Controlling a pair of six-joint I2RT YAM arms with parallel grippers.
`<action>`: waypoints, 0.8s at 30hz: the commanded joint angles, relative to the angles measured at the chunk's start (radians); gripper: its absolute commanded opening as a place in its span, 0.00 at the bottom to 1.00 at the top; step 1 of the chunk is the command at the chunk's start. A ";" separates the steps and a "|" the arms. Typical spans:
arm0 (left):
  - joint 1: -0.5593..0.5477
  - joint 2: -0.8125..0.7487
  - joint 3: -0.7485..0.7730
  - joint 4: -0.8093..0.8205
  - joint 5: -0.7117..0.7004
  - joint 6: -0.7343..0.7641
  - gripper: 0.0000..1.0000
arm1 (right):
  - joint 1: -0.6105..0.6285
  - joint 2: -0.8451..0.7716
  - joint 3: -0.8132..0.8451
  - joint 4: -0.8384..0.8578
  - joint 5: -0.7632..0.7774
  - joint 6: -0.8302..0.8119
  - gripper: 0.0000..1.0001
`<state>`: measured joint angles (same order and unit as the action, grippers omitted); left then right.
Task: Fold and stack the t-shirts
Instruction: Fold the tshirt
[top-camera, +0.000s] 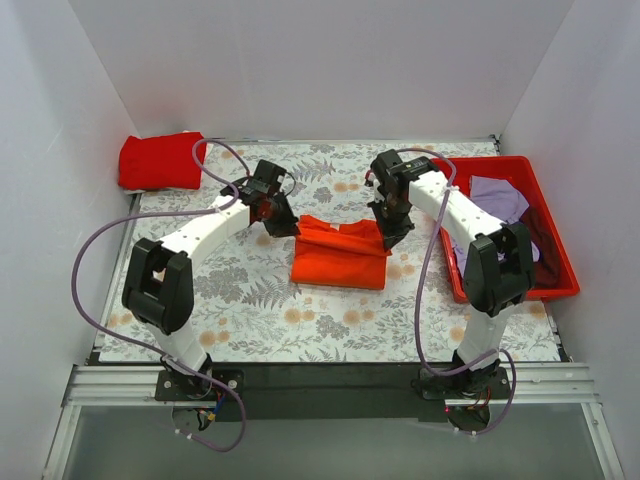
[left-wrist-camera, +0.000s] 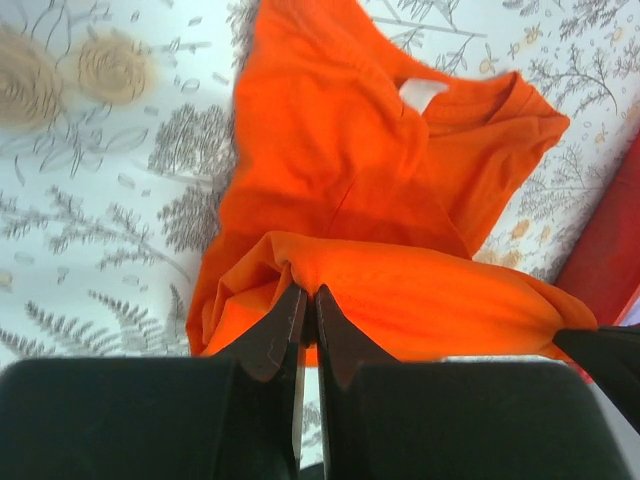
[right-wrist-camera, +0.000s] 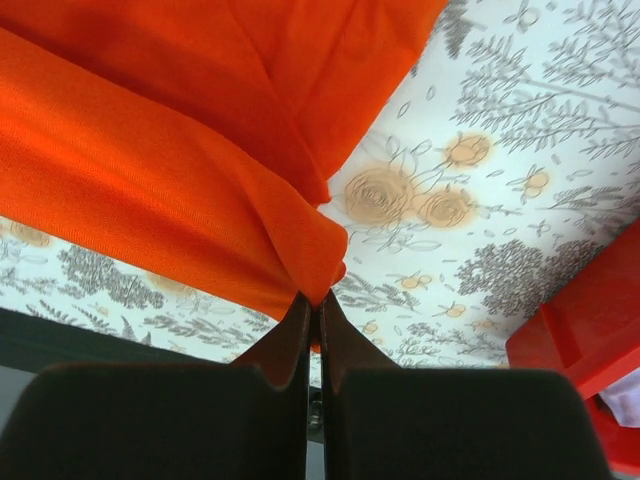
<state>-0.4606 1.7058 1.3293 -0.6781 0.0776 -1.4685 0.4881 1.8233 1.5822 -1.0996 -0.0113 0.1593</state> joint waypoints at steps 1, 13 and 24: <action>0.040 0.060 0.057 0.057 -0.098 0.062 0.00 | -0.060 0.051 0.050 -0.080 0.060 -0.064 0.01; 0.048 0.129 0.042 0.210 -0.179 0.070 0.00 | -0.117 0.160 0.065 0.060 0.054 -0.049 0.01; 0.048 0.140 -0.018 0.258 -0.203 0.062 0.11 | -0.126 0.194 0.036 0.145 0.071 -0.035 0.05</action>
<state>-0.4534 1.8591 1.3331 -0.4332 0.0116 -1.4277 0.3885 2.0060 1.6218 -0.9234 -0.0338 0.1398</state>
